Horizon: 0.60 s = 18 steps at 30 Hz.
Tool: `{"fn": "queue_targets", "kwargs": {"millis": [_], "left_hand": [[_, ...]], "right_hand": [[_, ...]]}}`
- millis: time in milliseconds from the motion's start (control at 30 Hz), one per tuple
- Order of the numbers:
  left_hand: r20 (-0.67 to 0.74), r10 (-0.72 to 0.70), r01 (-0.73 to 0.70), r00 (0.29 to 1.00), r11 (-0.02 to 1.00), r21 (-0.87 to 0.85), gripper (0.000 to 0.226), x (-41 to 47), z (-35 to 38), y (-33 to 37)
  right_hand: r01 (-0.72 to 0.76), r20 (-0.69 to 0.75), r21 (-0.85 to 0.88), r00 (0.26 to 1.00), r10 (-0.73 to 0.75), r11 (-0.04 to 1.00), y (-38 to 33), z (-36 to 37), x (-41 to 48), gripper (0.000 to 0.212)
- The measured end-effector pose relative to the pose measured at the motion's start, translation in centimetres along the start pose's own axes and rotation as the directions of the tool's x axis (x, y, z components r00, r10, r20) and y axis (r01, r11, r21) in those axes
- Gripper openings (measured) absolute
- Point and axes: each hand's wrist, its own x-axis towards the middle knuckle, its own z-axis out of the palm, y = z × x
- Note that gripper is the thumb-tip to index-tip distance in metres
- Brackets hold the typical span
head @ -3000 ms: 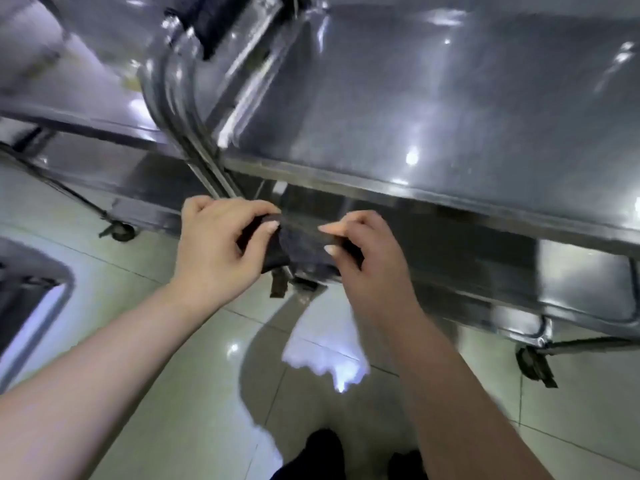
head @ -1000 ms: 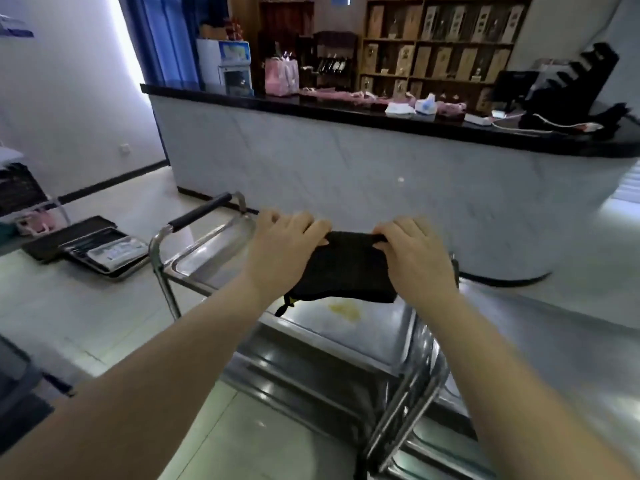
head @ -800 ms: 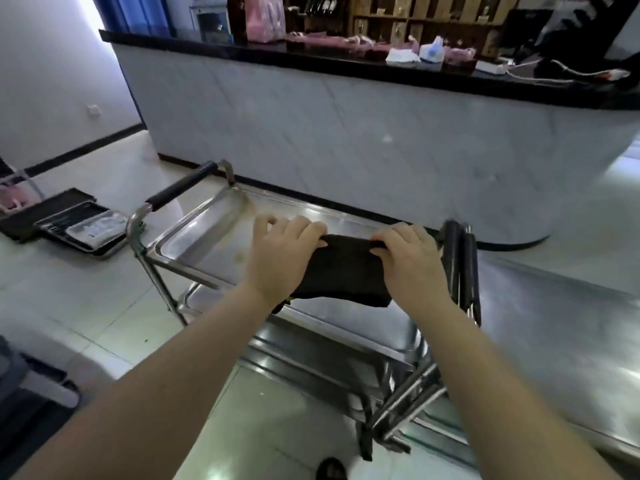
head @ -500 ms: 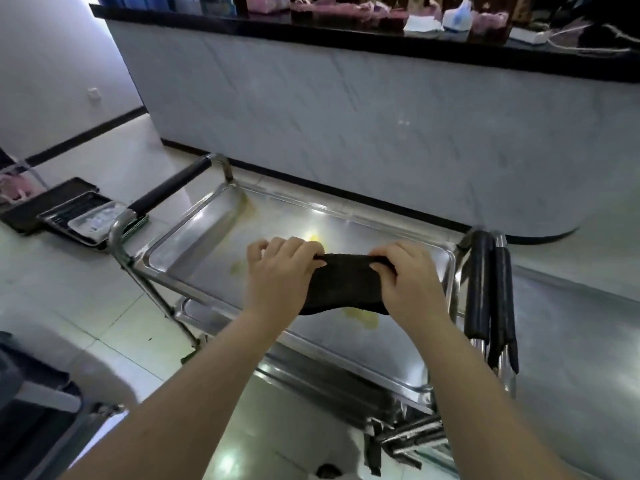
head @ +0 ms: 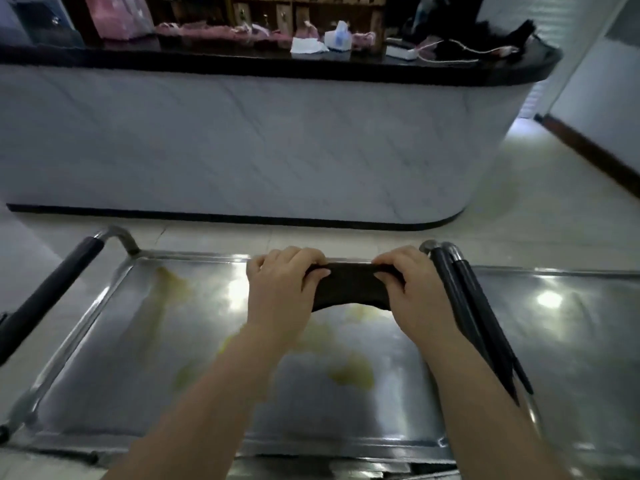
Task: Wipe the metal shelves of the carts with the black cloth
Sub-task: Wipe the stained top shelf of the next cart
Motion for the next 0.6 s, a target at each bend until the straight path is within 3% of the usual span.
{"fn": "queue_targets", "kwargs": {"millis": [100, 233, 367, 467, 600], "left_hand": [[0.104, 0.068, -0.059, 0.992, 0.994, -0.092, 0.019, 0.4, 1.2, -1.7], [0.342, 0.086, -0.019, 0.936, 0.98, -0.197, 0.004, 0.0, 2.6, -2.9], [0.605, 0.106, 0.137, 0.789, 0.93, -0.342, 0.004, -2.1, 4.0, -2.8], [0.753, 0.096, 0.272, 0.651, 0.896, -0.35, 0.005, -4.0, 5.3, -2.7], [0.896, 0.126, 0.506, 0.426, 0.788, -0.351, 0.015, -6.0, 7.1, -2.4]], "right_hand": [[-0.101, 0.002, -0.059, 0.995, 0.101, 0.993, -0.2, 0.7, -1.0, 0.02], [-0.274, 0.073, -0.101, 0.957, 0.282, 0.956, -0.3, 1.5, -3.6, 0.019], [-0.474, 0.166, -0.058, 0.864, 0.476, 0.879, 0.0, 1.2, -7.8, 0.02], [-0.594, 0.256, -0.074, 0.765, 0.591, 0.801, 0.6, 0.8, -9.9, 0.02], [-0.727, 0.396, -0.103, 0.596, 0.699, 0.679, 1.8, -1.2, -11.1, 0.021]]}}
